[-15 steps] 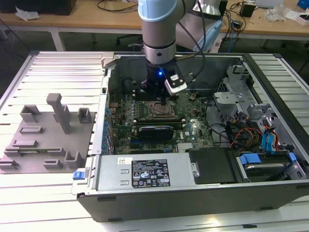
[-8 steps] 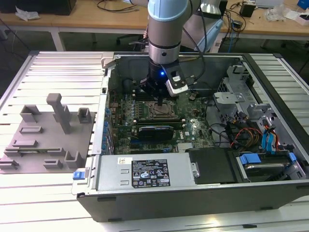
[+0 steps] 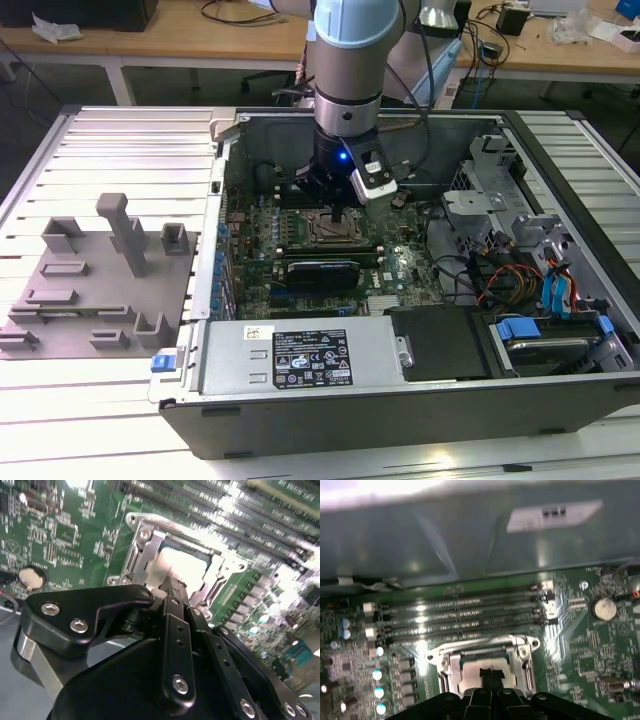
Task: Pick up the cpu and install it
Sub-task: 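Install the first cpu locking lever, then install the second cpu locking lever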
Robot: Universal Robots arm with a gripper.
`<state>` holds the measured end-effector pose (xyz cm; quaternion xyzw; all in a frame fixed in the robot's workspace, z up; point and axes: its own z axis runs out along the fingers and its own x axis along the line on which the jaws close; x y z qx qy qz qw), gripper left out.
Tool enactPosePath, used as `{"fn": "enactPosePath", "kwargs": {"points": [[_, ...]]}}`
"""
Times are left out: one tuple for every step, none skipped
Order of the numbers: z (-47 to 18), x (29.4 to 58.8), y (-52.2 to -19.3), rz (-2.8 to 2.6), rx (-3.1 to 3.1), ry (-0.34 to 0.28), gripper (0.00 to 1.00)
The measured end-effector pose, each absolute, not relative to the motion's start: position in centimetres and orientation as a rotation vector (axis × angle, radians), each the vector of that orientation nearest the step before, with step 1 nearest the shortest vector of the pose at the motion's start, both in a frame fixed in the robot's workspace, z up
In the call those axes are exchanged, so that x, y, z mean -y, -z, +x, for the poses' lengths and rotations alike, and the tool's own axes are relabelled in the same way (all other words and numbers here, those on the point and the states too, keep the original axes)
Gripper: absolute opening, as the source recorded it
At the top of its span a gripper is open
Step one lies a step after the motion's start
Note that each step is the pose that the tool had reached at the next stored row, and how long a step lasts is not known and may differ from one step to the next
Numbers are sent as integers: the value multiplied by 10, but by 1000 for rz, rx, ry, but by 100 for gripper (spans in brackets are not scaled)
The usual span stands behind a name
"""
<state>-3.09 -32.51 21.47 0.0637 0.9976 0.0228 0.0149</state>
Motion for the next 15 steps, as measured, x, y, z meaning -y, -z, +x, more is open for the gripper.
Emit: {"fn": "enactPosePath", "kwargs": {"points": [[-31,328,-215,198,-3105,-71,11],[-31,333,-215,198,-3105,-71,11],[-31,335,-215,198,-3105,-71,11],[-31,335,-215,198,-3105,-71,11],[-31,335,-216,198,-3105,-71,11],[-31,335,-218,198,-3105,-71,11],[-31,335,-221,198,-3105,-71,11],[-31,335,-224,198,-3105,-71,11],[-31,335,-227,198,-3105,-71,11],[-31,335,-232,198,-3105,-71,11],[-31,335,-232,198,-3105,-71,11],[-31,335,-232,198,-3105,-71,11],[-31,335,-232,198,-3105,-71,11],[-31,335,-233,198,-3105,-71,11],[-31,335,-233,198,-3105,-71,11]]}}
